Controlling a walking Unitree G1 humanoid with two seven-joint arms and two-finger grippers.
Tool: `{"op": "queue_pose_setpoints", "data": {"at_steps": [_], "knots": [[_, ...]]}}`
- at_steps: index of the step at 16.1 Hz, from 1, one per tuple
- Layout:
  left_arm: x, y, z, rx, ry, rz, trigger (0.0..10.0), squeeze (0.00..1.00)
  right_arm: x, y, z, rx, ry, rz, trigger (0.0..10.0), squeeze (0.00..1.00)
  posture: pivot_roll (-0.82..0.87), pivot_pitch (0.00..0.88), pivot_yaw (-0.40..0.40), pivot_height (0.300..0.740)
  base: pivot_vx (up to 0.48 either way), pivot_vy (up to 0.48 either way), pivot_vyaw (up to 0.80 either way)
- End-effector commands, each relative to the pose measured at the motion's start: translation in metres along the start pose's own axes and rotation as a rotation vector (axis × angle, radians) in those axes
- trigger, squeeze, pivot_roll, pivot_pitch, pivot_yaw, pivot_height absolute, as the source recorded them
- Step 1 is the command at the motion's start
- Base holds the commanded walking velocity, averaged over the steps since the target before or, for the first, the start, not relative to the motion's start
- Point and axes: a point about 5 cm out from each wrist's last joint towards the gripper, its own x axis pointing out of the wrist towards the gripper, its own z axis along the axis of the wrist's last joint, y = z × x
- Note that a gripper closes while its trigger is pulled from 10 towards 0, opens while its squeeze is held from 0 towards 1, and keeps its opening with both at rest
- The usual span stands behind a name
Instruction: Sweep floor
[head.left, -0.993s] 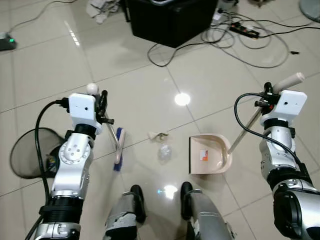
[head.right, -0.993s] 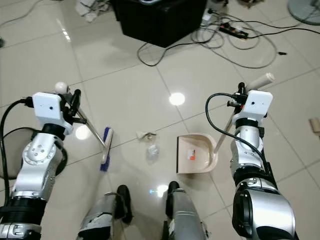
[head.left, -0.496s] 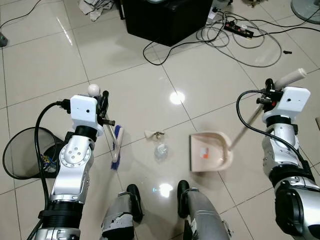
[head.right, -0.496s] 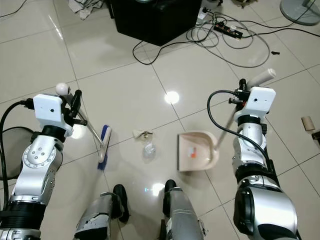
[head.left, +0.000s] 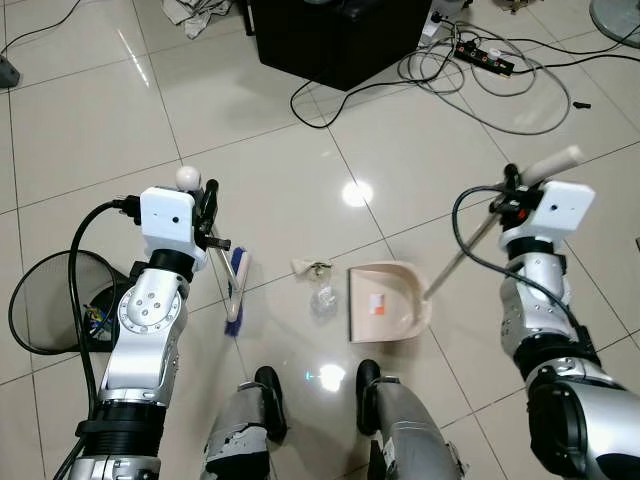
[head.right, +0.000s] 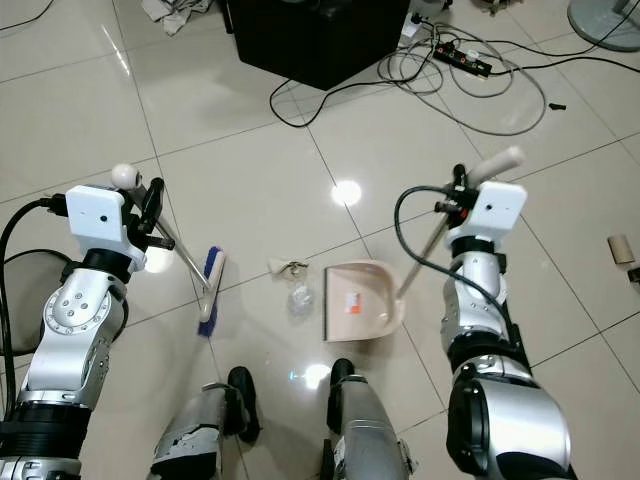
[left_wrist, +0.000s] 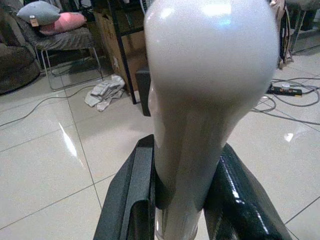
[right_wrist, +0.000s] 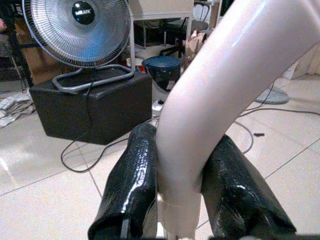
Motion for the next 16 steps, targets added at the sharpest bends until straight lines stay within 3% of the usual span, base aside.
{"op": "queue_pose_setpoints", "data": {"at_steps": [1, 5, 16], "knots": [[-0.006, -0.002, -0.0107, -0.017, 0.055, -0.008, 10.0, 0.0, -0.0029, -0.0037, 0.0018, 0.013, -0.032, -0.013, 10.0, 0.0, 0.02, 0.409, -0.01, 0.74, 0.0, 0.0, 0.0], [-0.0067, -0.0044, -0.0106, -0.02, 0.058, -0.022, 10.0, 0.0, -0.0046, -0.0016, 0.0005, 0.053, -0.036, -0.006, 10.0, 0.0, 0.02, 0.411, -0.002, 0.74, 0.0, 0.0, 0.0], [-0.0089, -0.01, -0.0114, -0.027, 0.06, -0.054, 10.0, 0.0, -0.0104, -0.001, -0.0067, 0.025, -0.006, -0.011, 10.0, 0.0, 0.04, 0.377, 0.016, 0.74, 0.0, 0.0, 0.0]]}}
